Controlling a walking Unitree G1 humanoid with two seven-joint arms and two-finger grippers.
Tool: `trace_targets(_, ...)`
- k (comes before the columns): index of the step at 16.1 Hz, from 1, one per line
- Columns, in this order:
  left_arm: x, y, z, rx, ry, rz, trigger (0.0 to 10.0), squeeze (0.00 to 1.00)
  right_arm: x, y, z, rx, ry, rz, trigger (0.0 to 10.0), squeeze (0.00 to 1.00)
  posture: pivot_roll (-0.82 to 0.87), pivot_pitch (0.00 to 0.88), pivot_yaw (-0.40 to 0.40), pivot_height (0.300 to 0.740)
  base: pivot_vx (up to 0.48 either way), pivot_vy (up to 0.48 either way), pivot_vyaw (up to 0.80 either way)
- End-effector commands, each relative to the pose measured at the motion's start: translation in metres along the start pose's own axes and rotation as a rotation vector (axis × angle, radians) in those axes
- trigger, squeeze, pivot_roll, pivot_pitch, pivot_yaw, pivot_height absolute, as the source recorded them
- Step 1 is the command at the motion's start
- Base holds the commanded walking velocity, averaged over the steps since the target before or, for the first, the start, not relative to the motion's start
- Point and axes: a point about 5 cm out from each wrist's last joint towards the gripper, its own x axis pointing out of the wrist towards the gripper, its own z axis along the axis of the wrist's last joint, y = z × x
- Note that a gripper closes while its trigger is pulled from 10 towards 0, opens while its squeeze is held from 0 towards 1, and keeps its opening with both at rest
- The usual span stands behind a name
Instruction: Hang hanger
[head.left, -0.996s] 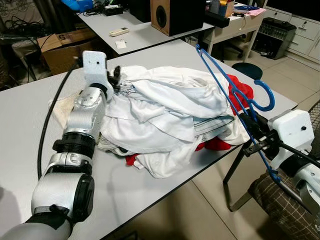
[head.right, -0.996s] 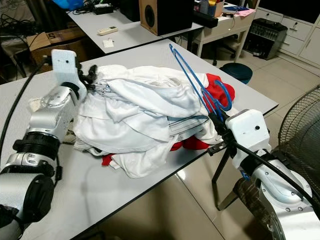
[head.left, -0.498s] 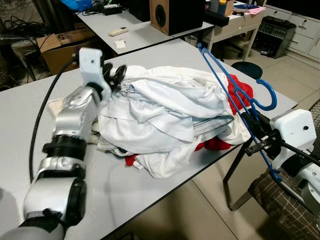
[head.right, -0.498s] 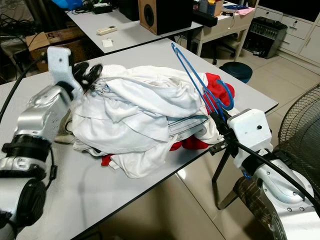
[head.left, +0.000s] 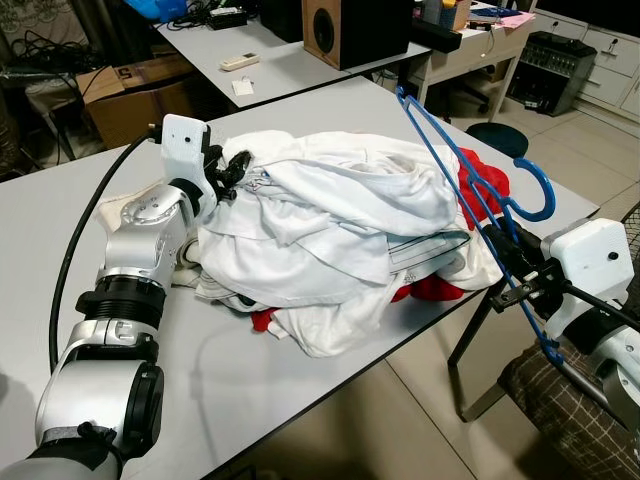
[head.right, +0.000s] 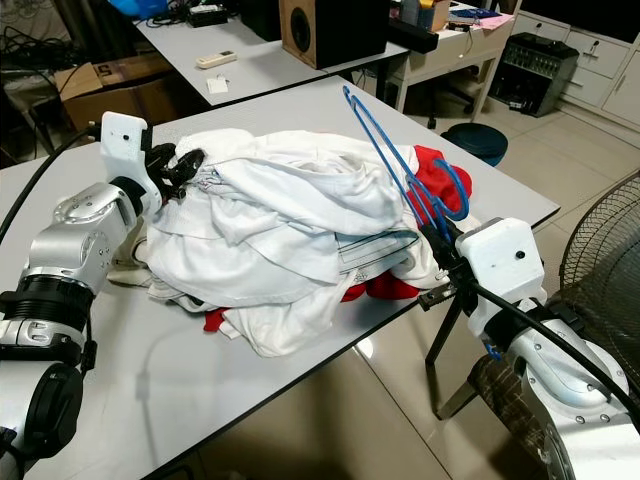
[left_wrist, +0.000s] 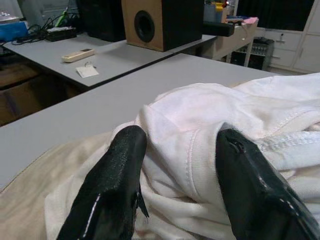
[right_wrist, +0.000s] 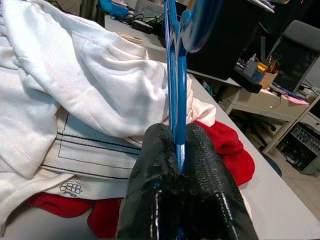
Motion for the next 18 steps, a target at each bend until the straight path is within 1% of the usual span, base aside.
trace_targets(1,-0.002,0.006,0.0,0.005,0.017,0.02,10.0,0.0,-0.001,0.0,0.003,-0.007,-0.015,0.013,10.0,0.0,-0.17,0.0,0.074,0.74,0.0,0.0,0.0)
trace_targets(2,-0.002,0.007,0.0,0.005,0.017,0.021,9.0,0.0,-0.001,0.0,0.003,-0.007,-0.015,0.012,10.0,0.0,-0.17,0.0,0.072,0.74,0.0,0.0,0.0)
trace_targets(3,-0.002,0.007,-0.001,0.006,0.021,0.031,3.3,0.0,-0.001,0.0,0.003,-0.008,-0.015,0.013,10.0,0.0,-0.17,0.0,0.072,0.74,0.0,0.0,0.0)
trace_targets(4,-0.002,0.008,-0.001,0.005,0.027,0.034,0.0,0.0,-0.001,0.0,0.003,-0.008,-0.016,0.016,10.0,0.0,-0.17,0.0,0.07,0.74,0.0,0.0,0.0)
trace_targets(14,-0.004,0.002,-0.006,-0.023,0.018,0.028,0.0,0.0,0.0,0.003,0.002,-0.012,-0.017,0.038,10.0,0.0,-0.16,0.0,0.063,0.74,0.0,0.0,0.0)
trace_targets(16,-0.004,0.002,-0.002,-0.027,-0.008,0.036,0.0,0.0,0.0,0.003,0.002,-0.014,-0.019,0.038,10.0,0.0,-0.16,0.0,0.063,0.74,0.0,0.0,0.0)
trace_targets(17,-0.004,0.002,0.002,-0.035,-0.037,0.039,0.0,0.0,0.0,0.003,0.002,-0.015,-0.02,0.039,10.0,0.0,-0.16,0.0,0.063,0.74,0.0,0.0,0.0)
trace_targets(18,-0.003,0.002,0.01,-0.052,-0.086,0.048,0.0,0.0,0.001,0.002,0.003,-0.015,-0.024,0.035,10.0,0.0,-0.16,0.0,0.062,0.74,0.0,0.0,0.0)
